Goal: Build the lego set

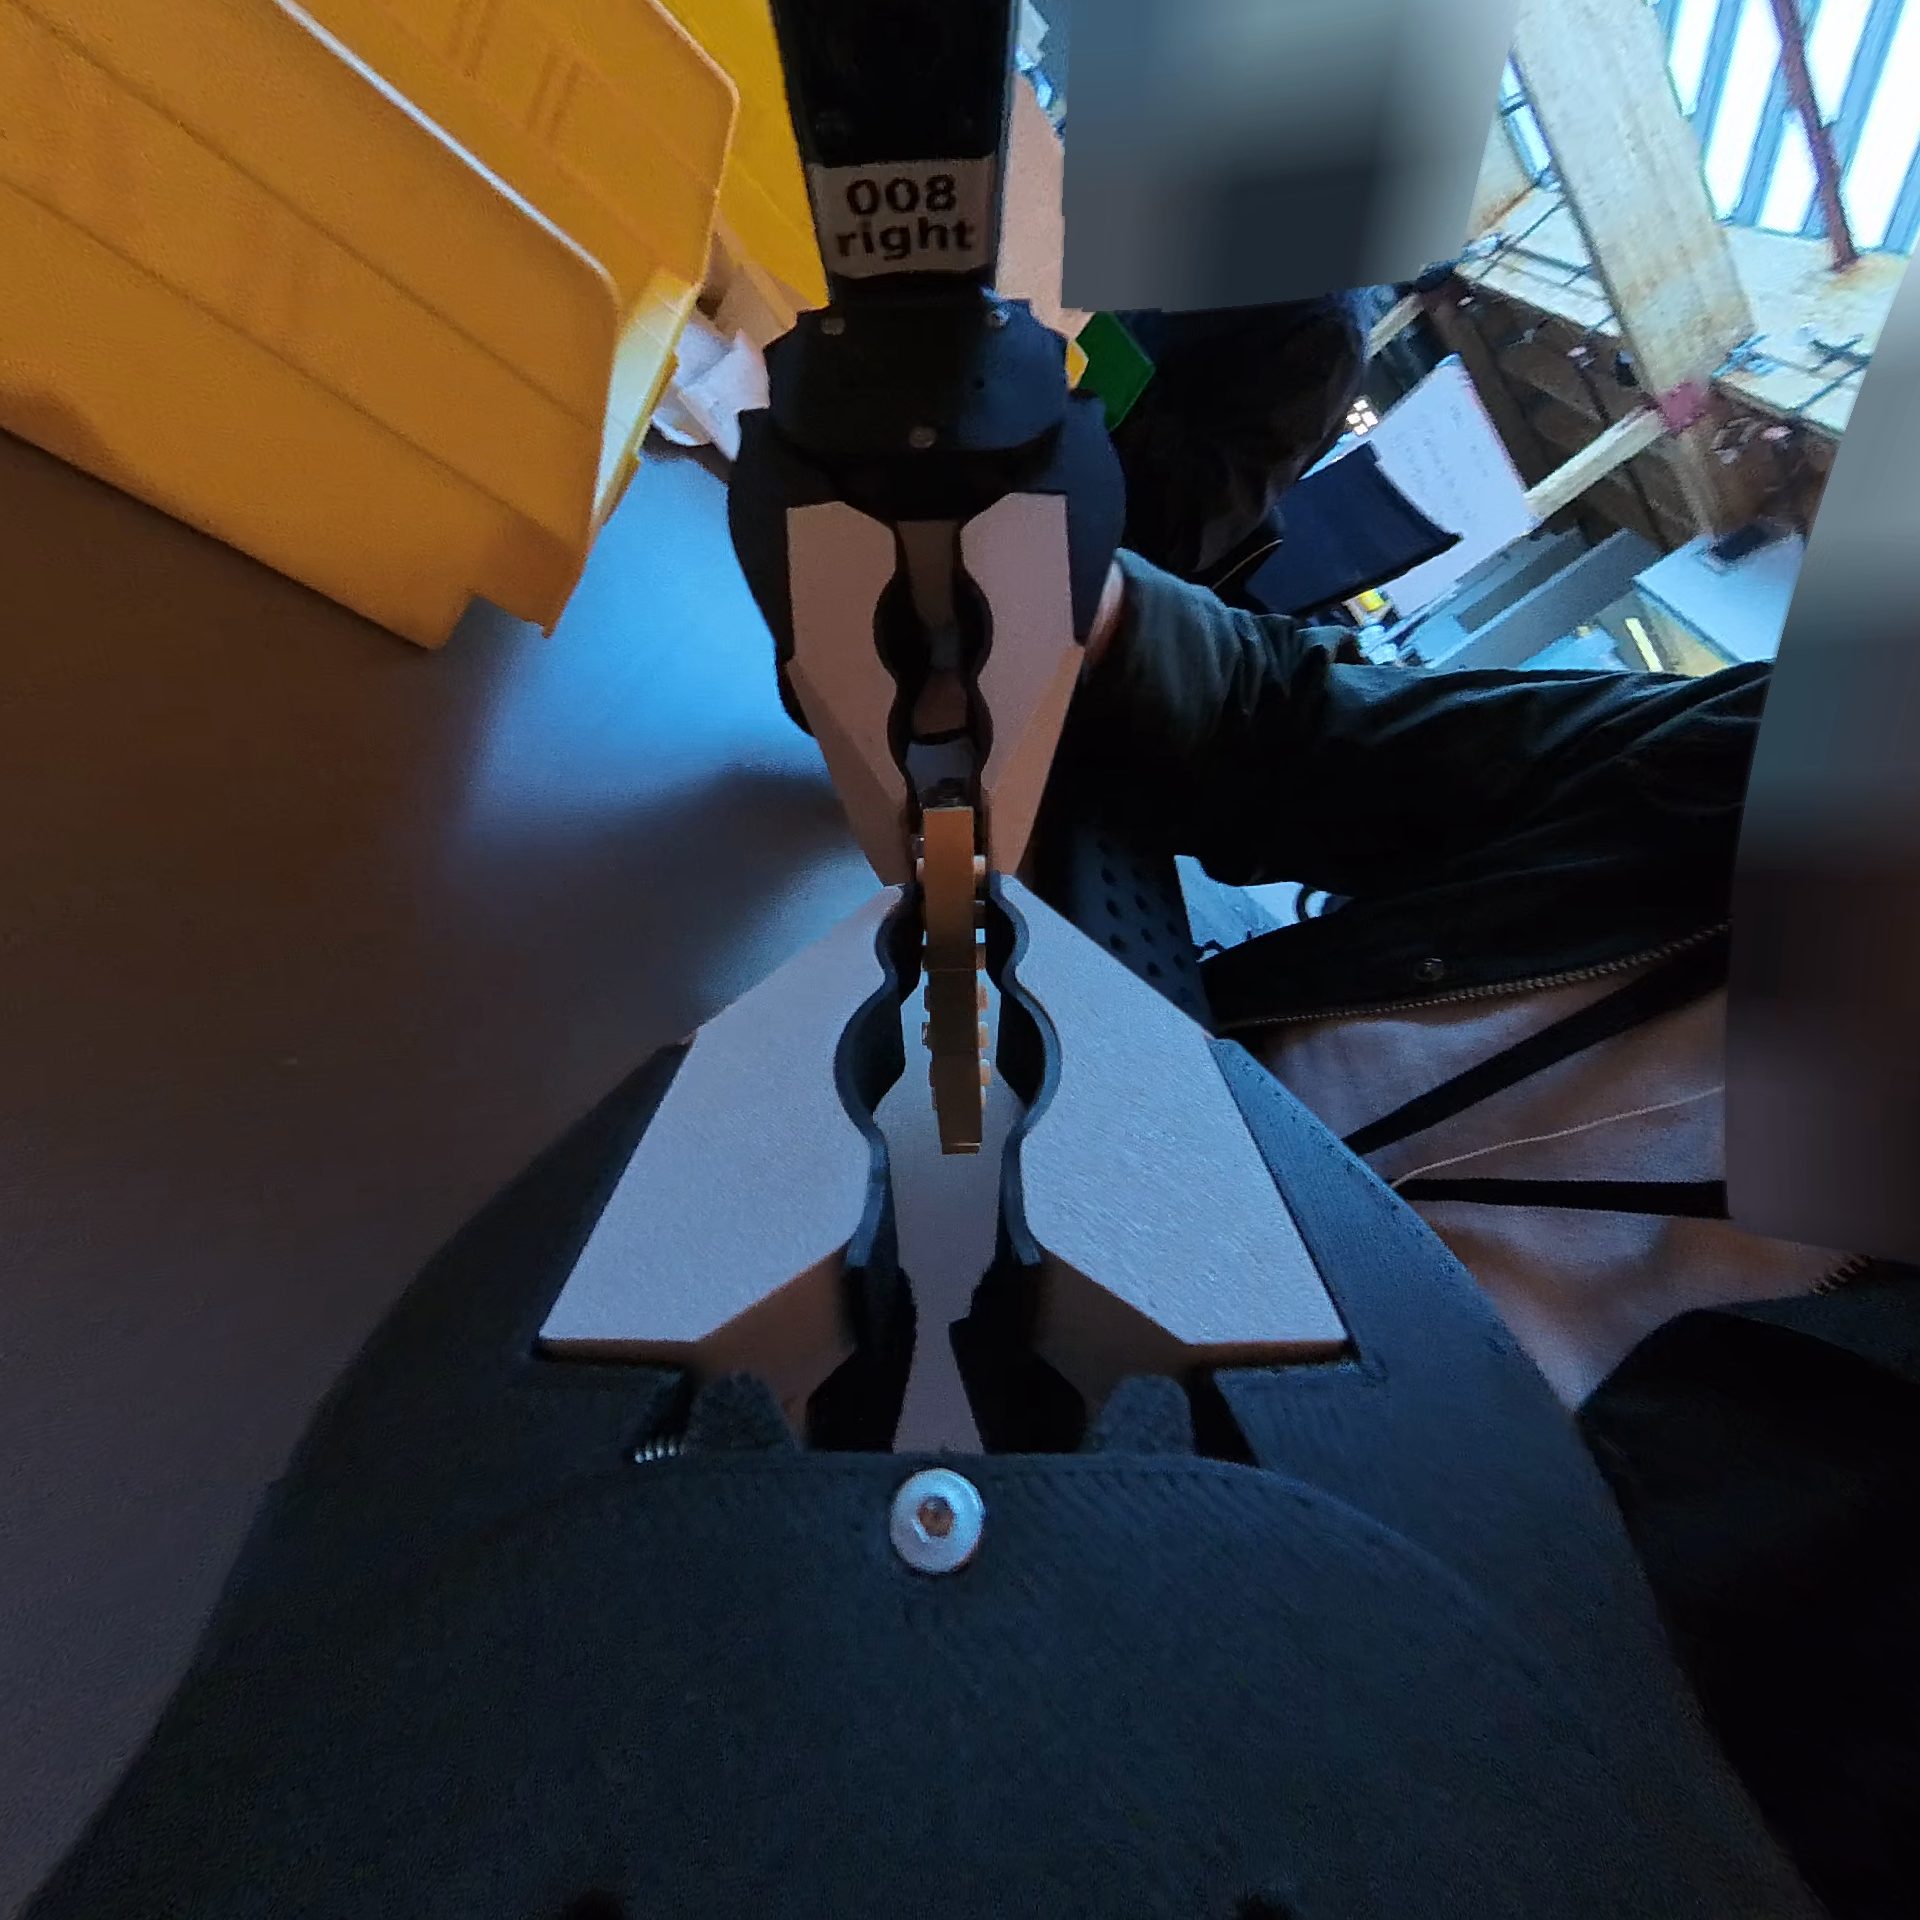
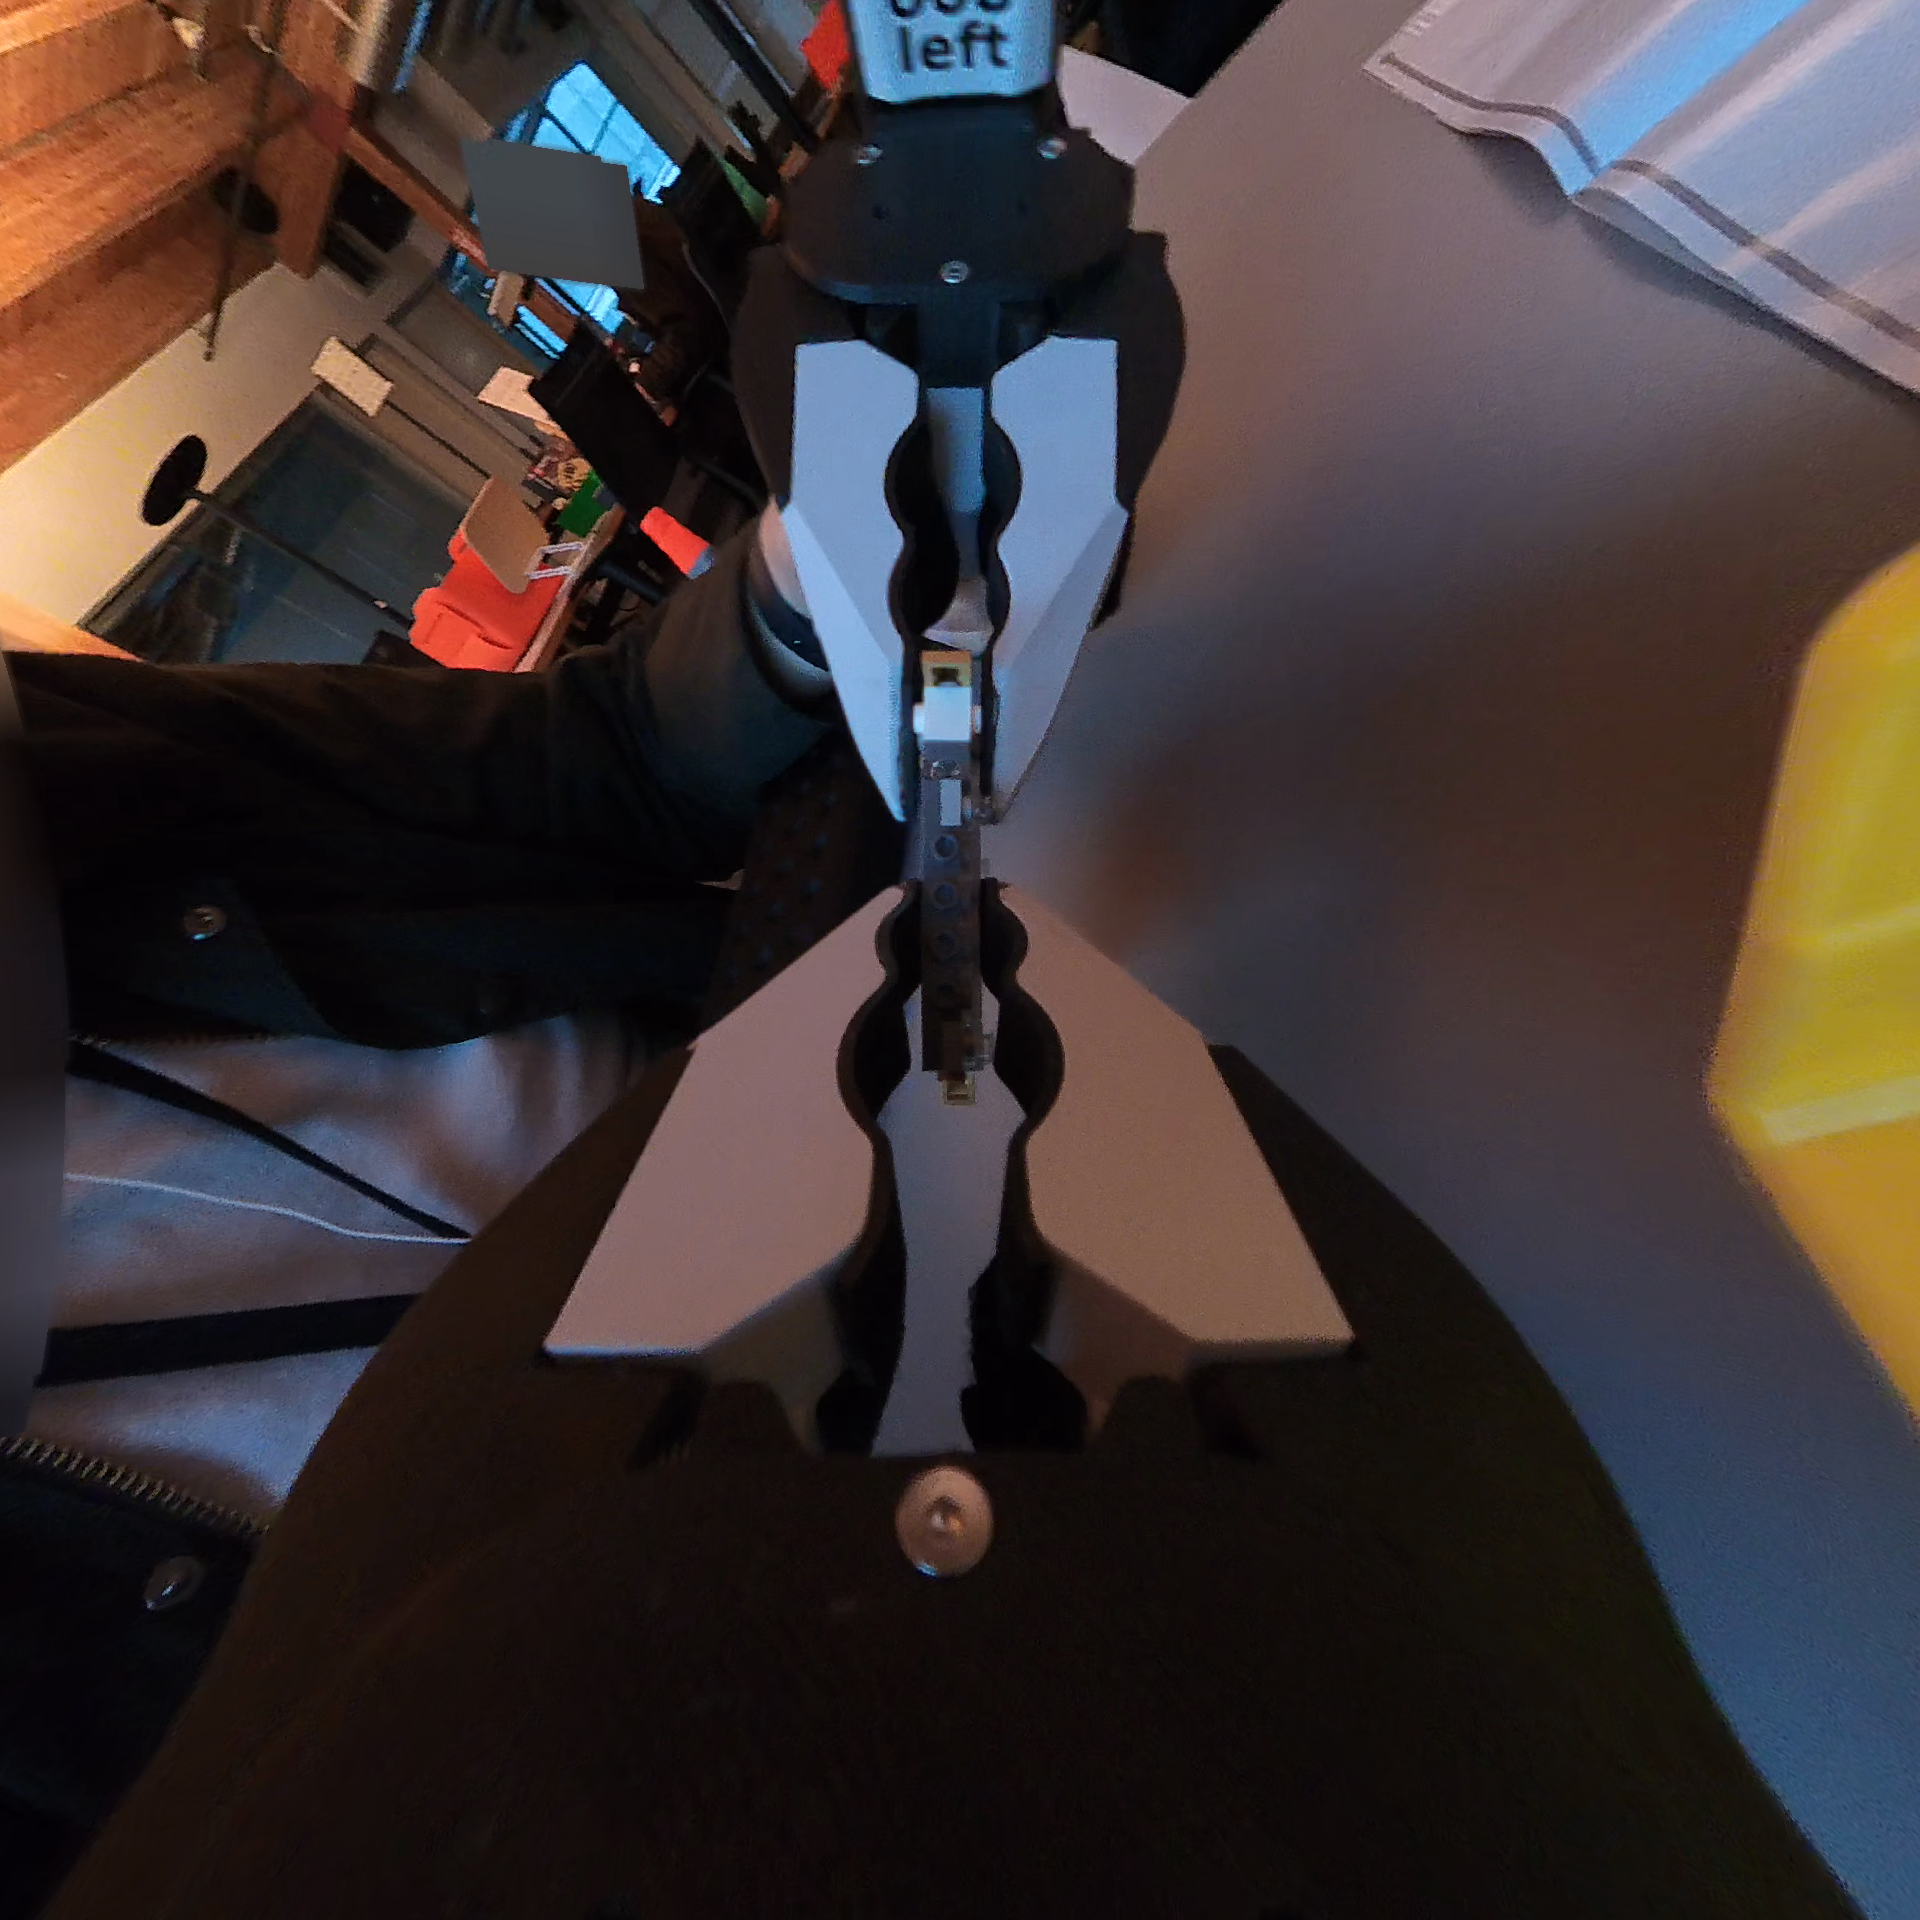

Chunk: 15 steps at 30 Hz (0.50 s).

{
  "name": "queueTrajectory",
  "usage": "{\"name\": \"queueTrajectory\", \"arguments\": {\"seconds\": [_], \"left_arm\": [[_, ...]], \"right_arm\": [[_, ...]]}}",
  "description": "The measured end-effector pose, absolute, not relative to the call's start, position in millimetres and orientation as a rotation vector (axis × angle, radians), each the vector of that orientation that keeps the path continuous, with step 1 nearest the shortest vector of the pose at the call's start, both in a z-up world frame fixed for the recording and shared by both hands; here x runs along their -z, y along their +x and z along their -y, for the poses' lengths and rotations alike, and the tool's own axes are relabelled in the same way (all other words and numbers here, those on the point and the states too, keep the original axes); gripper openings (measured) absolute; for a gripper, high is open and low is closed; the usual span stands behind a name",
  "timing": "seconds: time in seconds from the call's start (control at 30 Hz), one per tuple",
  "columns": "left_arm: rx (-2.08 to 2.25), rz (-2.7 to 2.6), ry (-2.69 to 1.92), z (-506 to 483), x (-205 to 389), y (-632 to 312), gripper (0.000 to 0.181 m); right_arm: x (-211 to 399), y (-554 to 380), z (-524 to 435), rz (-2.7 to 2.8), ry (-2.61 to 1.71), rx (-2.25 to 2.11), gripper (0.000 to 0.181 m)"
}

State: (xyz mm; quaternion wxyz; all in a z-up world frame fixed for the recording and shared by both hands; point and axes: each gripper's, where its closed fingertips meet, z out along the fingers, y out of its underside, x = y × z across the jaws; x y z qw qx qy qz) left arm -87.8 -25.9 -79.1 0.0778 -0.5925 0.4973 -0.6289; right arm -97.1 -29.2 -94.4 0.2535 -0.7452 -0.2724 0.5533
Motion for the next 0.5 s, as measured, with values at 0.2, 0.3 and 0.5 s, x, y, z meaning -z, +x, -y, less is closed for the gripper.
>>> {"name": "queueTrajectory", "arguments": {"seconds": [0.2, 0.3, 0.5], "left_arm": [[2.025, -1.473, -1.724, 35, 65, -92, 0.01], [2.109, -1.458, -1.689, 38, 58, -94, 0.009], [2.202, -1.346, -1.684, 30, 51, -94, 0.009]], "right_arm": [[80, -101, 39, 0.821, -1.937, -1.548, 0.007], [75, -102, 42, 0.836, -1.904, -1.579, 0.008], [69, -101, 46, 0.843, -1.86, -1.631, 0.008]]}}
